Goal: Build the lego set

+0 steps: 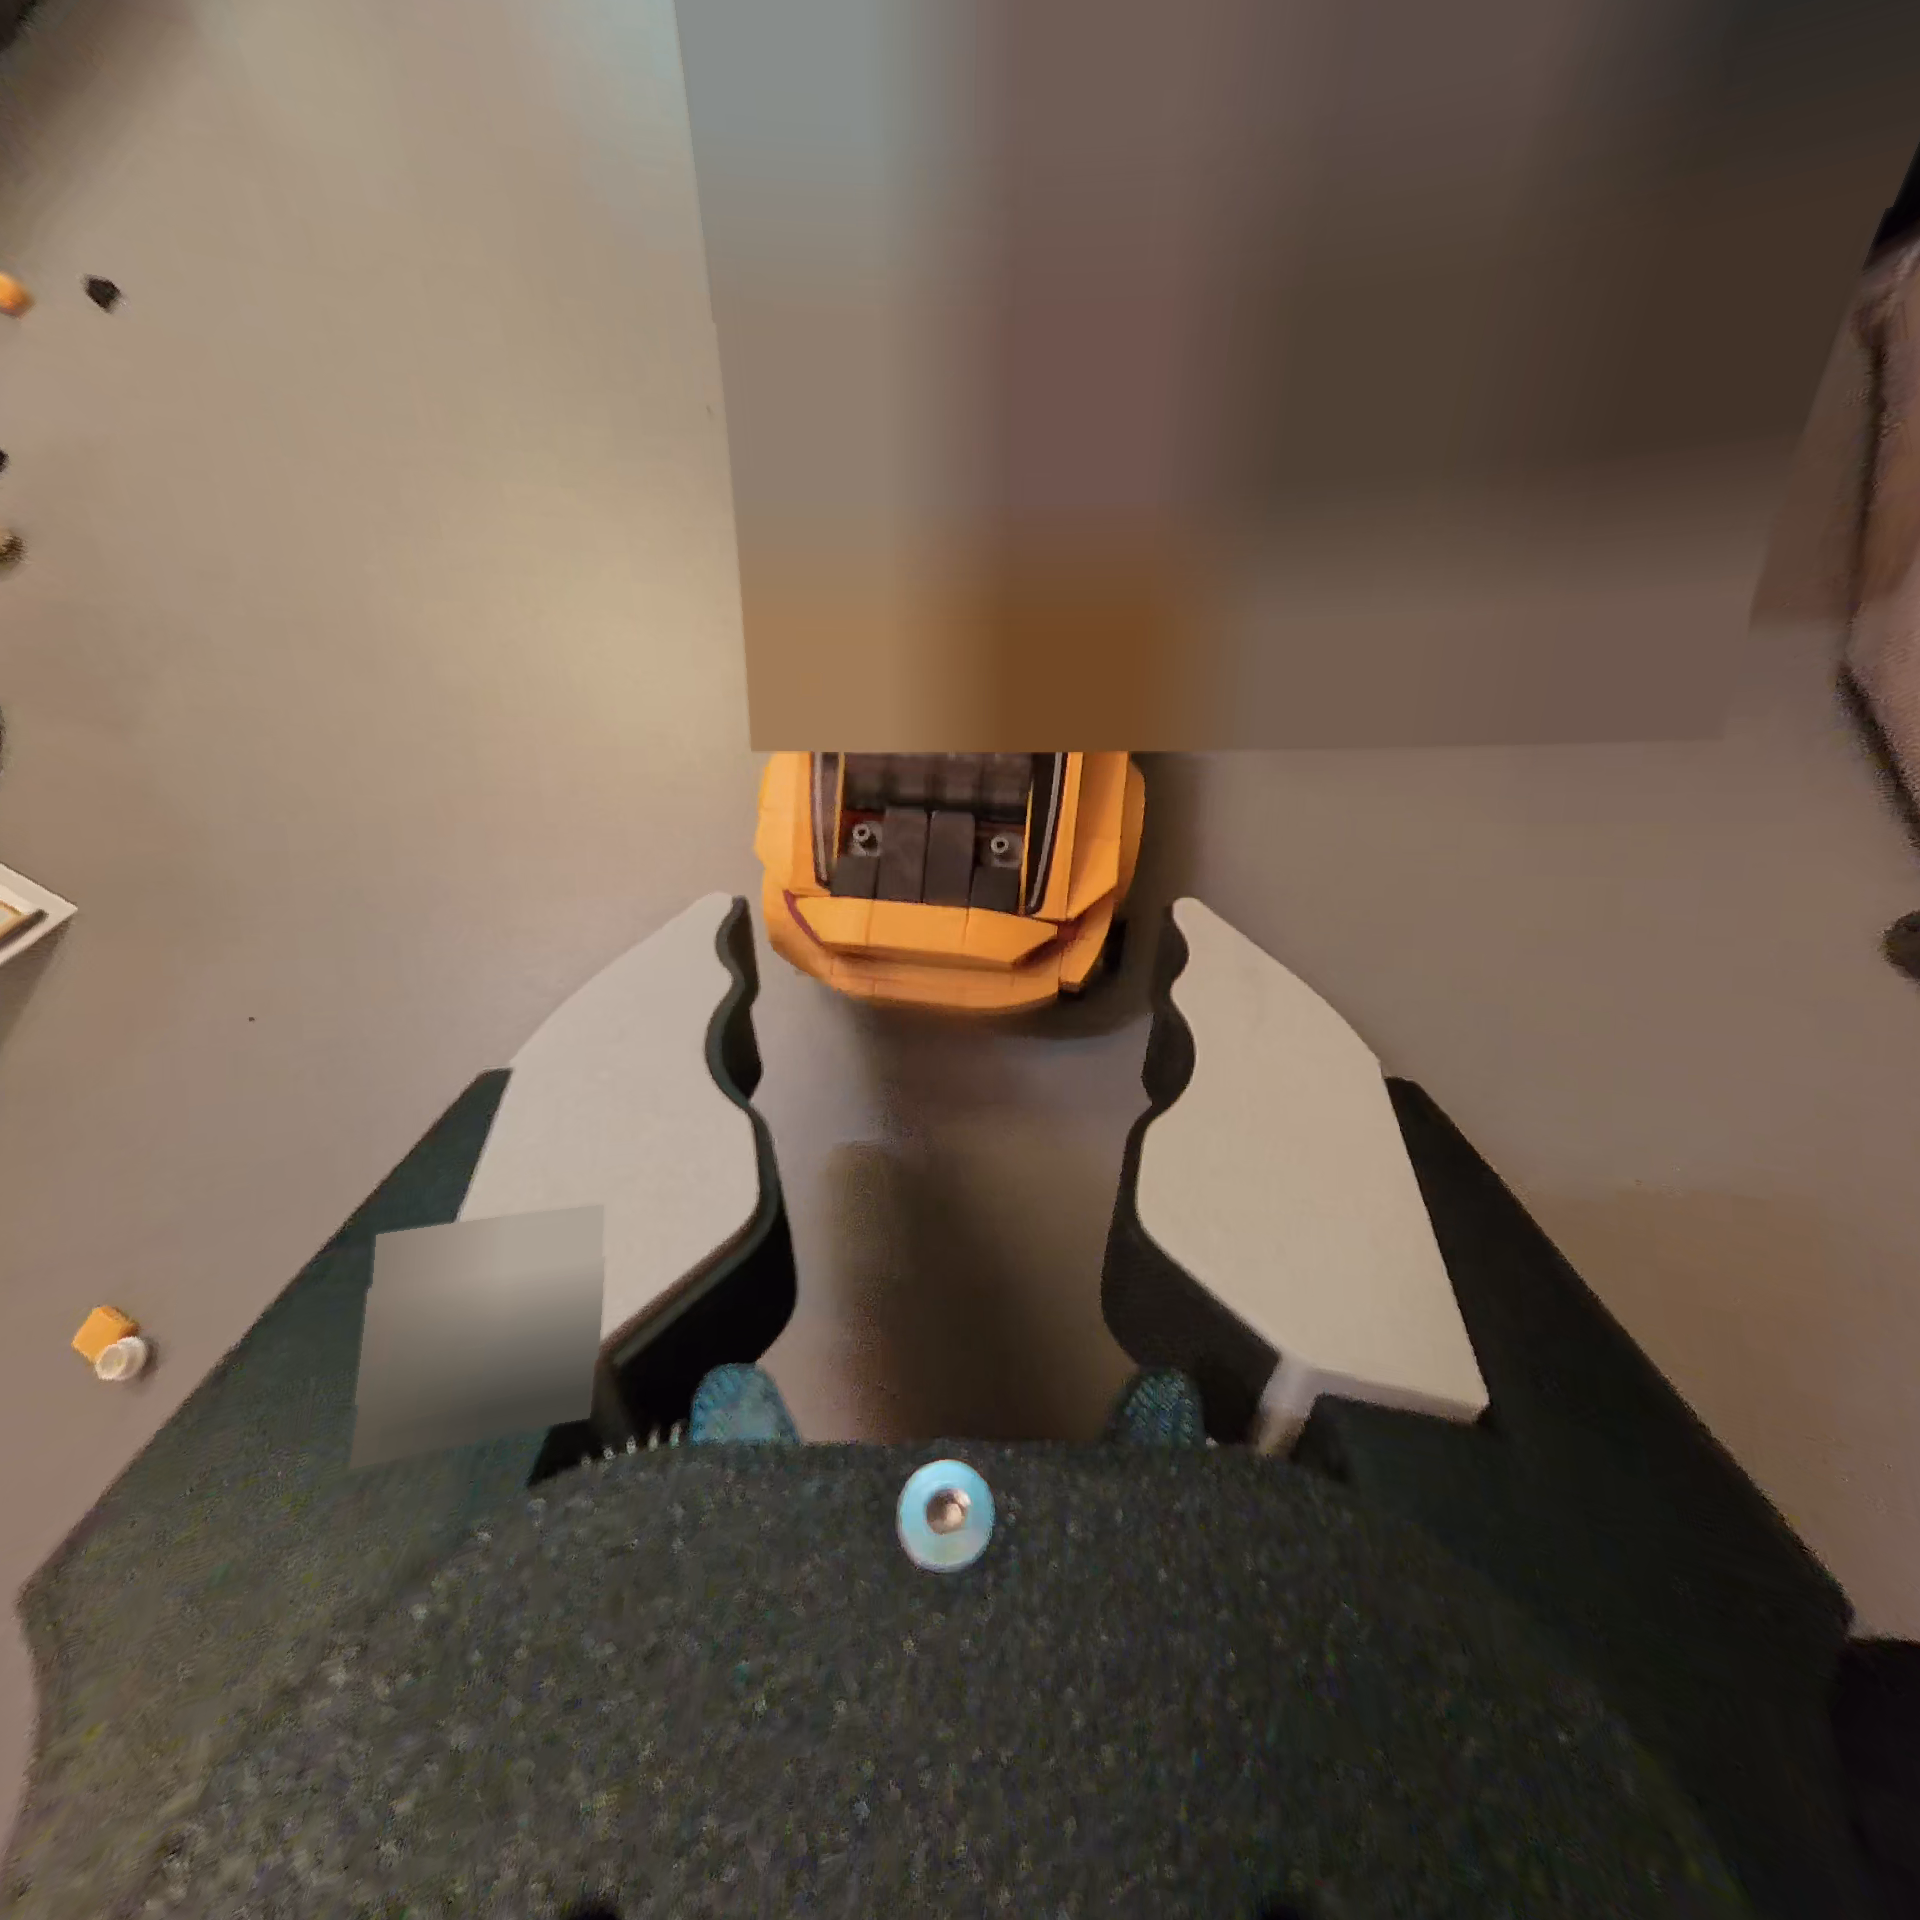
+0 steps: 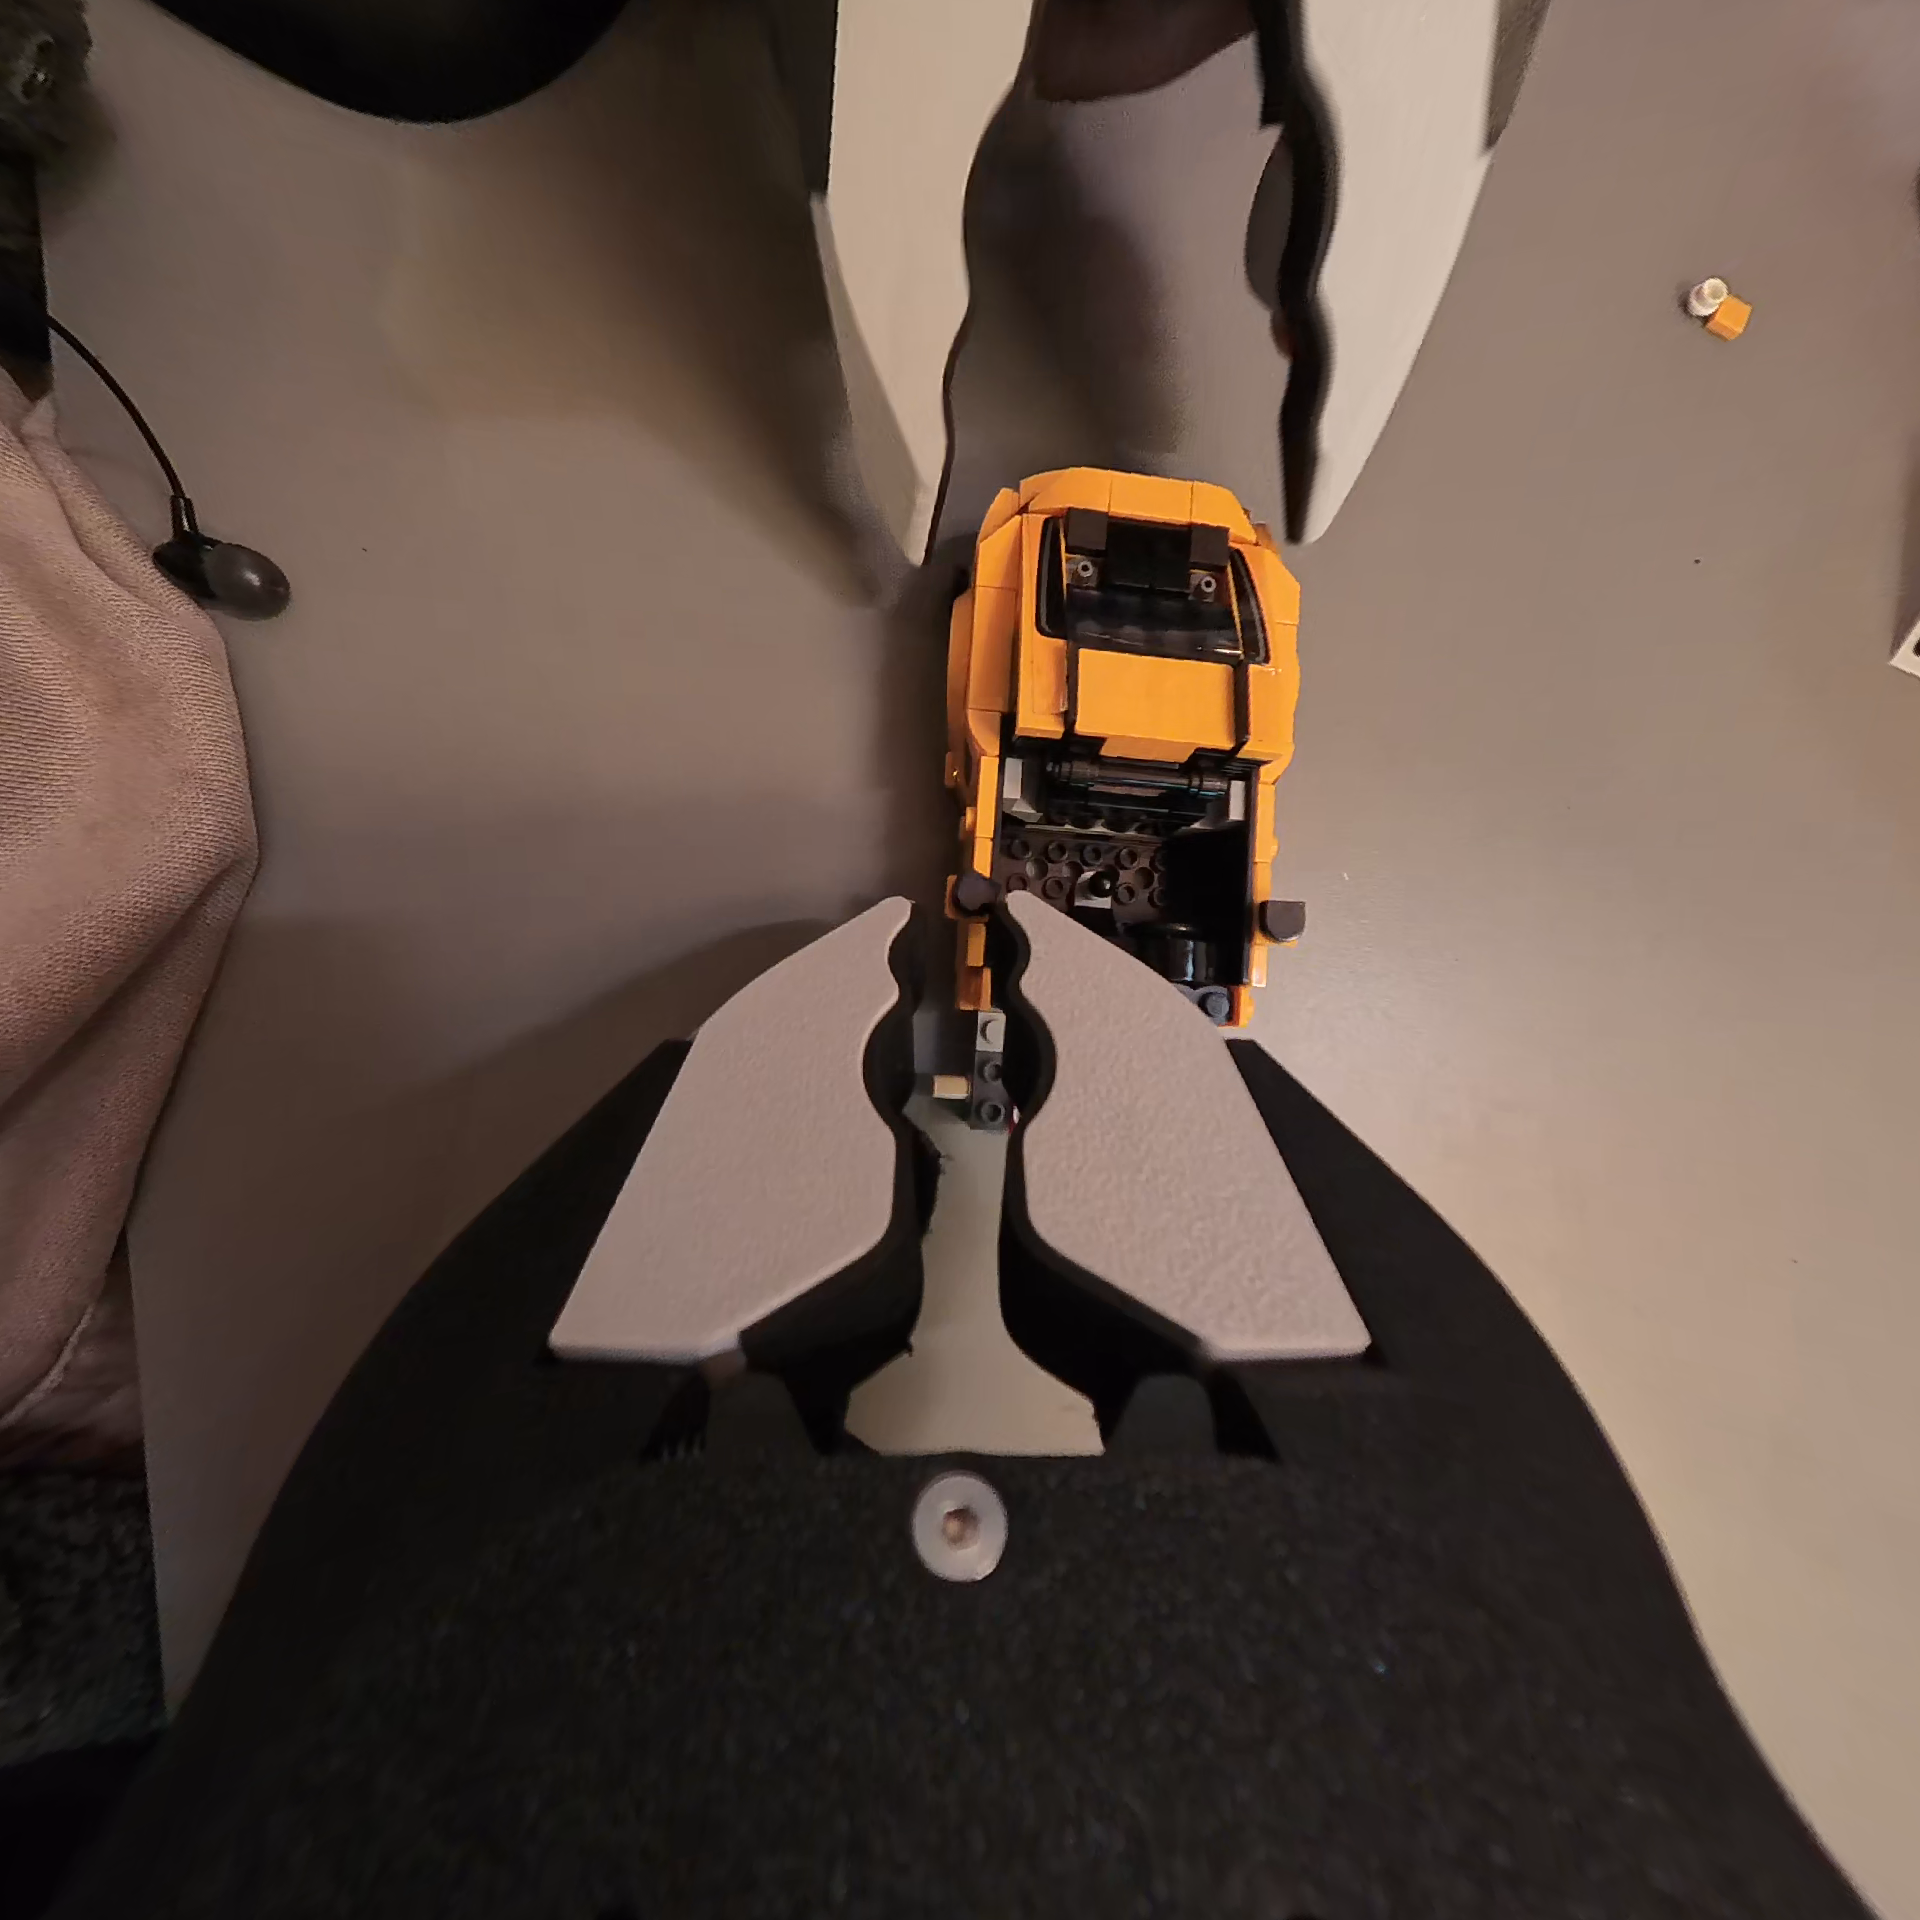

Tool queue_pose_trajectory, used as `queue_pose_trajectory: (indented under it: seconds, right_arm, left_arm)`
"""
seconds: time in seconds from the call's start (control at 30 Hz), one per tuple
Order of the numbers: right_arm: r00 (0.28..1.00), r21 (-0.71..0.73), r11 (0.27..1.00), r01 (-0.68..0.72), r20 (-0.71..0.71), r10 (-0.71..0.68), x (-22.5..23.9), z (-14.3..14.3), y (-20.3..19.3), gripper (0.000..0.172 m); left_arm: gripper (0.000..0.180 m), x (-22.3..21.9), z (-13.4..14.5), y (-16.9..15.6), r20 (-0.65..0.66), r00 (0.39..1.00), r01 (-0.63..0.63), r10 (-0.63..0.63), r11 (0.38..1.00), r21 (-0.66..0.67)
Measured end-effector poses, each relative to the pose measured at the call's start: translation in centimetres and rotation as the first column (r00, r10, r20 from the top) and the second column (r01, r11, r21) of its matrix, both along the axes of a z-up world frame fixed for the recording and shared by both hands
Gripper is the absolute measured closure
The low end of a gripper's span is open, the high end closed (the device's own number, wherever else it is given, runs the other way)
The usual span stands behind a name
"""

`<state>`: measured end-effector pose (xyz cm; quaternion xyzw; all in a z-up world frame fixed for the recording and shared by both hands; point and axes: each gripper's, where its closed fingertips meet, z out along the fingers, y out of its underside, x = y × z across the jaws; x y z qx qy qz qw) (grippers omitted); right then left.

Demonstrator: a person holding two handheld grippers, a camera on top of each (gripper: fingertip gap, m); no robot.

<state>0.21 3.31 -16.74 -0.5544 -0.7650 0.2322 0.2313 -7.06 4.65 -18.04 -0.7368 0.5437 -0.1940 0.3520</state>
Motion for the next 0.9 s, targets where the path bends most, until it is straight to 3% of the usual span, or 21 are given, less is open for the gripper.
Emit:
queue_pose_trajectory:
  seconds: [0.3,0.57,0.9]
  right_arm:
    - [1.000,-0.004,1.000,-0.001,-0.014,0.001,0.1,0.0,0.0,0.161]
    - [0.999,-0.008,1.000,-0.011,-0.036,0.010,0.1,0.0,-0.1,0.161]
    - [0.998,-0.010,1.000,-0.020,-0.058,0.019,-0.1,0.1,0.0,0.161]
  left_arm:
    - [0.130,3.8,3.5,-1.4,0.167,0.984,0.051,-0.059,0.997,0.054]
    - [0.136,7.0,2.2,-2.1,0.070,0.993,0.088,-0.096,0.990,0.108]
    - [0.146,7.2,1.8,-2.3,-0.041,0.993,0.118,-0.112,0.971,0.206]
